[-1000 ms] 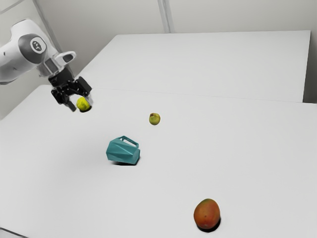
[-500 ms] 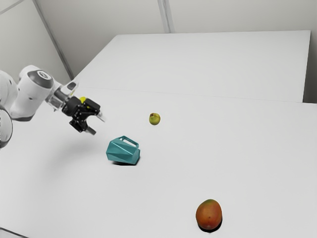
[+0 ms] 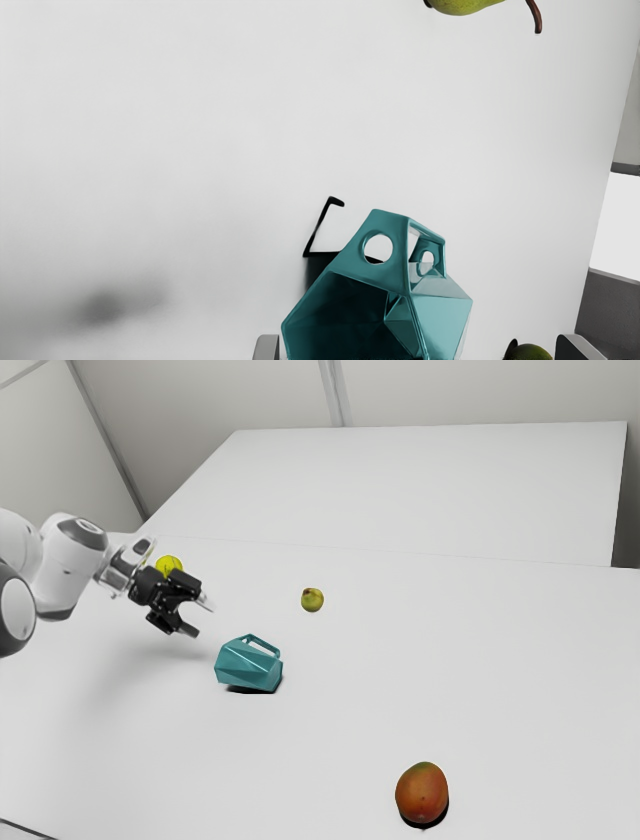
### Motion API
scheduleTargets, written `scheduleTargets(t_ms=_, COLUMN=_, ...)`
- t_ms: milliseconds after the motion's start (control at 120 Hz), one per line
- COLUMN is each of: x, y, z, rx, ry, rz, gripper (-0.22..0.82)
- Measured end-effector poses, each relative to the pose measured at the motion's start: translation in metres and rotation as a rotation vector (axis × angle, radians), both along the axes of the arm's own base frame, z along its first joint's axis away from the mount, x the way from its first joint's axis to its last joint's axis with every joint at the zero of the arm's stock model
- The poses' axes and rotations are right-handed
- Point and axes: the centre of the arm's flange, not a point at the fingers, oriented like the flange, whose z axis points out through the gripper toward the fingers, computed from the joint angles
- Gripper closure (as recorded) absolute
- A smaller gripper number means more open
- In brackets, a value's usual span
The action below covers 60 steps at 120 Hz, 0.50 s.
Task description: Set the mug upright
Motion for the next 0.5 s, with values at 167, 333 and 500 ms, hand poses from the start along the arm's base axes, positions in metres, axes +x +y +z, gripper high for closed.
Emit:
scheduleTargets(t_ms=167, x=-0.019, y=-0.006, z=-0.006, rx=-0.018, ry=0.002, rz=-0.004, gripper=0.0)
scheduleTargets(t_ms=333, x=-0.023, y=-0.019, z=-0.012, rx=-0.03, ry=-0.002, rz=-0.025, gripper=0.04)
scheduleTargets(t_ms=500, x=-0.032, y=-0.036, z=-0.022, rx=-0.054, ry=0.001, rz=-0.029, gripper=0.14)
